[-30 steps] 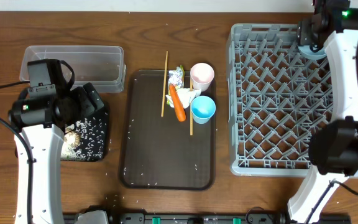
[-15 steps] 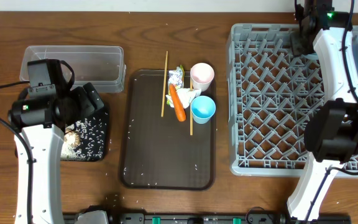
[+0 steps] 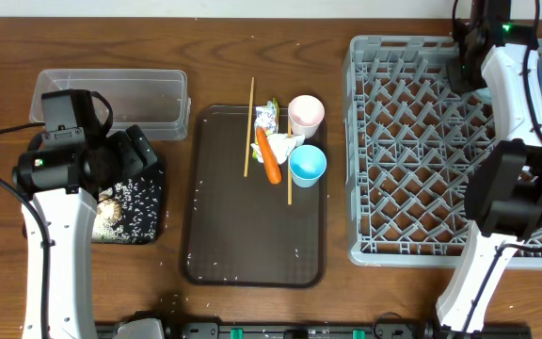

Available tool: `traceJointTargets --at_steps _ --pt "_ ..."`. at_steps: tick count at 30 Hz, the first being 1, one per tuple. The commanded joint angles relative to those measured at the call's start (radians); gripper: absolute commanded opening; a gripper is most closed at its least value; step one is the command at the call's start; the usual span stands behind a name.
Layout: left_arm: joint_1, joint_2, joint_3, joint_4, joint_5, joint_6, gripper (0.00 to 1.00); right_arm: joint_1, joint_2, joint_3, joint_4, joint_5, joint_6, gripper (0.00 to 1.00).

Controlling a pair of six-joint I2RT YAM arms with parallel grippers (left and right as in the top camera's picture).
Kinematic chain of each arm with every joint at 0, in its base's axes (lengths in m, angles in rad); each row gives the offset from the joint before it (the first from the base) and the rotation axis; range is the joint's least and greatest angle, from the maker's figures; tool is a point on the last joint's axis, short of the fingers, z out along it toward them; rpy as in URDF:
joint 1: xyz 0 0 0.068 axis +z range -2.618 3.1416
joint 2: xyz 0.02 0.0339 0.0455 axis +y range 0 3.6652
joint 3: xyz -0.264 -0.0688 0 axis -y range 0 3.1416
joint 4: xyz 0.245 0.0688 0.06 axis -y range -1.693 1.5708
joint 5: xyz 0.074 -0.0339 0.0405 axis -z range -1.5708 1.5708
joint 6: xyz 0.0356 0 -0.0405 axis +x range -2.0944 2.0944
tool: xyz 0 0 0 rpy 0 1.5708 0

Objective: Sort waste into correct bins and load items into the dishwasher rack

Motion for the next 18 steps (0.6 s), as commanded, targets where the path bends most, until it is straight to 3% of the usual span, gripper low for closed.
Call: traceJointTargets --at_steps 1,8,18 --pt "0.004 -0.009 0.012 -0.002 -0.012 0.008 0.98 -0.012 0.016 -0.001 0.002 -0.008 0.043 0.01" --pt "0.004 -0.009 0.012 -0.002 -0.013 0.008 0.98 -0.011 -0.01 0.0 0.005 -0.174 0.086 0.01" --pt "0.004 -0.009 0.012 -0.002 -0.012 0.008 0.98 -0.037 -0.179 0.0 0.046 -0.663 0.163 0.01"
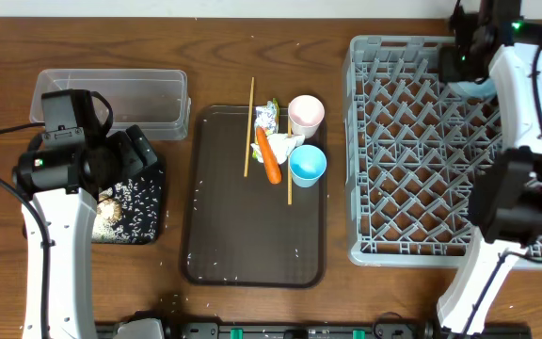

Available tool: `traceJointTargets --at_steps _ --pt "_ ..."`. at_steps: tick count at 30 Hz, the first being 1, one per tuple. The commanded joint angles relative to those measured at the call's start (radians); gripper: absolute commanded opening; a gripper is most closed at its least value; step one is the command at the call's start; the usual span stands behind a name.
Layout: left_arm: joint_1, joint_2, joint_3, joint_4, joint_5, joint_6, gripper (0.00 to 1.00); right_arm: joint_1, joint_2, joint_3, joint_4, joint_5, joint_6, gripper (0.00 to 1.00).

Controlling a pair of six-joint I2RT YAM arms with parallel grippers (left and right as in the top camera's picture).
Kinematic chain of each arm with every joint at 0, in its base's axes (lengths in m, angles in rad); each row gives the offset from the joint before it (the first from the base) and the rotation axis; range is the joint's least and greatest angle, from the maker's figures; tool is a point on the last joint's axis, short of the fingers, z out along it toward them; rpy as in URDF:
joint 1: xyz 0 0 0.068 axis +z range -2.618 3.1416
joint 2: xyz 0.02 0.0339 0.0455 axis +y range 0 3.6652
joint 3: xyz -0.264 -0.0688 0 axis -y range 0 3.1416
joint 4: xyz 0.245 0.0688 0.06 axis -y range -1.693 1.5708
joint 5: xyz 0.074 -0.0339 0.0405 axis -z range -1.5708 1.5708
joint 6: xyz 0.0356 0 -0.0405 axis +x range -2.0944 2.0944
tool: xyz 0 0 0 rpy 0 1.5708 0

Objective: Sort waste into correct bins and load items into the dishwasher rack

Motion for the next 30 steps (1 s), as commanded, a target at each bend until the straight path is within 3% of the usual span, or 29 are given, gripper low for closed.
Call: traceJointTargets --at_steps 1,7,18,22,30 --pt "0.004 -0.009 0.012 -0.002 -0.013 0.008 0.98 -0.031 -0.101 0.0 0.026 -0.268 0.059 0.01" --pt "0.004 -0.009 0.012 -0.002 -0.013 0.008 0.98 -0.064 -0.093 0.0 0.057 -0.653 0.076 0.01" --pt "0.004 -0.009 0.012 -0.002 -0.013 0.008 0.98 -0.096 0.073 -0.001 0.187 -1.112 0.061 0.01" --pt "0.004 -0.009 0.012 -0.002 -0.013 0.008 0.98 -0.101 0.158 -0.001 0.224 -1.219 0.061 0.01" --pt "0.004 -0.009 0.012 -0.002 -0.013 0.008 0.98 -0.156 0.228 -0.001 0.214 -1.245 0.061 0.01"
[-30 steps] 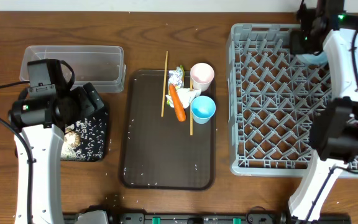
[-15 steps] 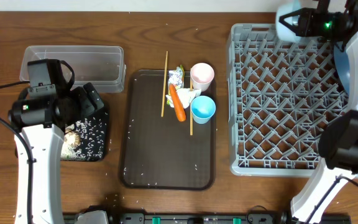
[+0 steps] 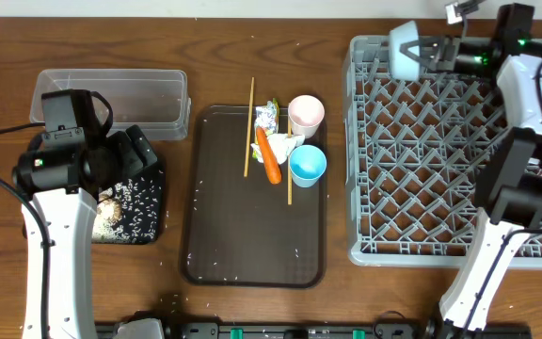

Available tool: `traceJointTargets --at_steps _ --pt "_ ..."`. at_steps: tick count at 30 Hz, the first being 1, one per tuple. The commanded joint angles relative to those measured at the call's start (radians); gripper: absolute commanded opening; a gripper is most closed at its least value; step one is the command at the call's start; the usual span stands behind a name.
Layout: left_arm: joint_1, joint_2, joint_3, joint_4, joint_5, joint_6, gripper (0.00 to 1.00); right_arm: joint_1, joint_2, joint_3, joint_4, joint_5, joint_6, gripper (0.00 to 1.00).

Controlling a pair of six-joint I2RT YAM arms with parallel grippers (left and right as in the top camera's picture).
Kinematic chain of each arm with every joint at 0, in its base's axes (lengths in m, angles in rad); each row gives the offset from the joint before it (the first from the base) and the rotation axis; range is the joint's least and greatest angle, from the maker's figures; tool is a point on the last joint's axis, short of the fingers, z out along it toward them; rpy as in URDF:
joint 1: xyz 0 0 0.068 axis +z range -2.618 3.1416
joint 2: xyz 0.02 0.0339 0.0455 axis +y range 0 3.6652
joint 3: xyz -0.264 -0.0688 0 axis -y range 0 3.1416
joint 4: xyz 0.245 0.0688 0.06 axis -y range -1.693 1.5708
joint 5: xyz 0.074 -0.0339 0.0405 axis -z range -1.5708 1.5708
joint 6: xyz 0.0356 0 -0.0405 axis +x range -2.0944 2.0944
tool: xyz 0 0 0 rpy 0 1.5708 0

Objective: Sort waste into correct bins and load items into the dishwasher rack

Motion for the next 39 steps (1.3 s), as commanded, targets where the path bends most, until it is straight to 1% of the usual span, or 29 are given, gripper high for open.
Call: traceJointTargets --at_steps 1,5,15,16,19,22,26,29,31,33,37,39 --pt "0.004 -0.009 0.012 -0.002 -0.012 0.009 0.98 -0.054 0.011 -0.001 -0.003 -0.033 -0.003 0.01" --pt "0.004 -0.009 0.012 -0.002 -0.013 0.009 0.98 -0.082 0.01 -0.001 -0.015 -0.041 -0.004 0.01" --pt "0.004 -0.009 0.012 -0.002 -0.013 0.009 0.98 -0.095 0.01 -0.001 -0.116 0.055 -0.061 0.02" --pt "0.004 -0.009 0.012 -0.002 -0.012 0.009 0.98 -0.097 0.01 -0.001 -0.121 0.071 -0.06 0.05" --pt "0.004 -0.009 0.012 -0.002 -0.012 0.009 0.98 -0.11 0.01 -0.001 -0.134 0.111 -0.059 0.21" --pt "0.004 -0.009 0.012 -0.002 -0.013 0.009 0.98 -0.133 0.01 -0.001 -0.142 0.131 -0.045 0.26" --pt "0.004 -0.009 0.012 -0.002 -0.012 0.009 0.98 -0.167 0.008 0.002 -0.137 0.145 -0.017 0.35" --pt "0.004 -0.009 0.012 -0.002 -0.013 0.009 0.98 -0.183 -0.009 0.002 -0.141 0.188 -0.014 0.45" --pt "0.004 -0.009 0.012 -0.002 -0.013 0.009 0.98 -0.19 -0.03 0.002 -0.144 0.226 -0.014 0.52" --pt "0.004 -0.009 0.012 -0.002 -0.012 0.009 0.98 -0.192 -0.062 0.002 -0.144 0.261 -0.014 0.62" --pt "0.004 -0.009 0.012 -0.002 -0.013 0.009 0.98 -0.19 -0.143 0.002 -0.145 0.349 -0.014 0.71" --pt "0.004 -0.009 0.012 -0.002 -0.013 0.009 0.98 -0.188 -0.183 0.002 -0.145 0.385 -0.014 0.73"
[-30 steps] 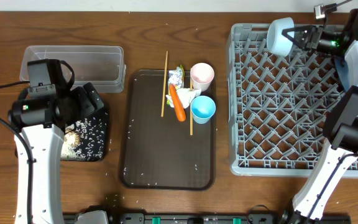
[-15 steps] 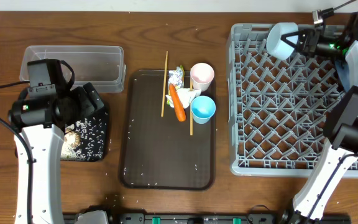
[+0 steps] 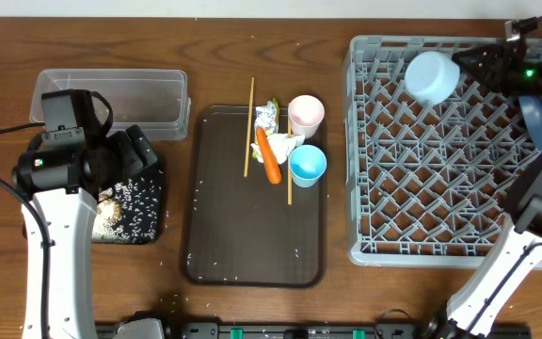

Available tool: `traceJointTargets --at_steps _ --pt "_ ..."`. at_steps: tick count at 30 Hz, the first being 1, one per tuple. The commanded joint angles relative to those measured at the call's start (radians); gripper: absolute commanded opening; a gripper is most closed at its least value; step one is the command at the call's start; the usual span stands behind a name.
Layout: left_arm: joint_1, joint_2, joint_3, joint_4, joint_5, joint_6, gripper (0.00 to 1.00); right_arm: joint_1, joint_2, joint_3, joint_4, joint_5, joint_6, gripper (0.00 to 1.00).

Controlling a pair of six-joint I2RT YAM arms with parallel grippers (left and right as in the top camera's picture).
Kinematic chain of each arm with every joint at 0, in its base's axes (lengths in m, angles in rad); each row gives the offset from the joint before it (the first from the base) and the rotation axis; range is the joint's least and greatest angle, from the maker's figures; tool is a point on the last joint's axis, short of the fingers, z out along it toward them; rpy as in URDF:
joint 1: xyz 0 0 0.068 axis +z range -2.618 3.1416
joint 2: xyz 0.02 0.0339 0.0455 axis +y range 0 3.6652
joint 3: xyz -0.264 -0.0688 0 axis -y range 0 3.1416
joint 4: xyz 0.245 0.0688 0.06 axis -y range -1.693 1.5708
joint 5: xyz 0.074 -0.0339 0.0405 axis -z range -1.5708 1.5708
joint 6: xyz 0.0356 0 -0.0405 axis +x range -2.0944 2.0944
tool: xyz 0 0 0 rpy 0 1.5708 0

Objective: Sort waste into correct bins and load items into the dishwasher rack

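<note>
My right gripper (image 3: pixel 463 68) reaches in from the right over the back of the grey dishwasher rack (image 3: pixel 365 141) and is shut on a pale blue bowl (image 3: pixel 429 77), which is tipped on its side above the rack's back rows. On the dark tray (image 3: pixel 252 235) lie a pink cup (image 3: pixel 306 111), a blue cup (image 3: pixel 308 164), a carrot (image 3: pixel 269 158), two chopsticks (image 3: pixel 249 127), a foil wrapper (image 3: pixel 268 116) and crumpled white paper (image 3: pixel 286 143). My left gripper (image 3: pixel 137 153) hangs over the black bin (image 3: pixel 135 212); its jaws do not show clearly.
A clear plastic bin (image 3: pixel 111 99) stands at the back left, behind the black bin. A blue plate (image 3: pixel 537 121) stands in the rack at its right edge. Bare wooden table (image 3: pixel 252 56) surrounds the tray.
My right gripper has carried the bowl from the rack's back left corner to the right and slightly forward; the bowl now hangs over the back middle rows. The left arm is unchanged.
My right gripper was first down at the back right of the rack, and stayed there with something pale blue under it. Then it held the bowl over the rack's back left corner. Now the bowl hangs over the back middle. The left arm and tray stayed as they were.
</note>
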Motion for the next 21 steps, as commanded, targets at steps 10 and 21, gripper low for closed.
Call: traceJointTargets --at_steps 10,21 --pt "0.004 -0.009 0.012 -0.002 -0.013 0.008 0.98 0.069 -0.298 0.002 -0.036 0.263 -0.004 0.77" --pt "0.004 -0.009 0.012 -0.002 -0.013 0.008 0.98 0.314 -0.339 0.002 -0.113 0.548 -0.016 0.86"
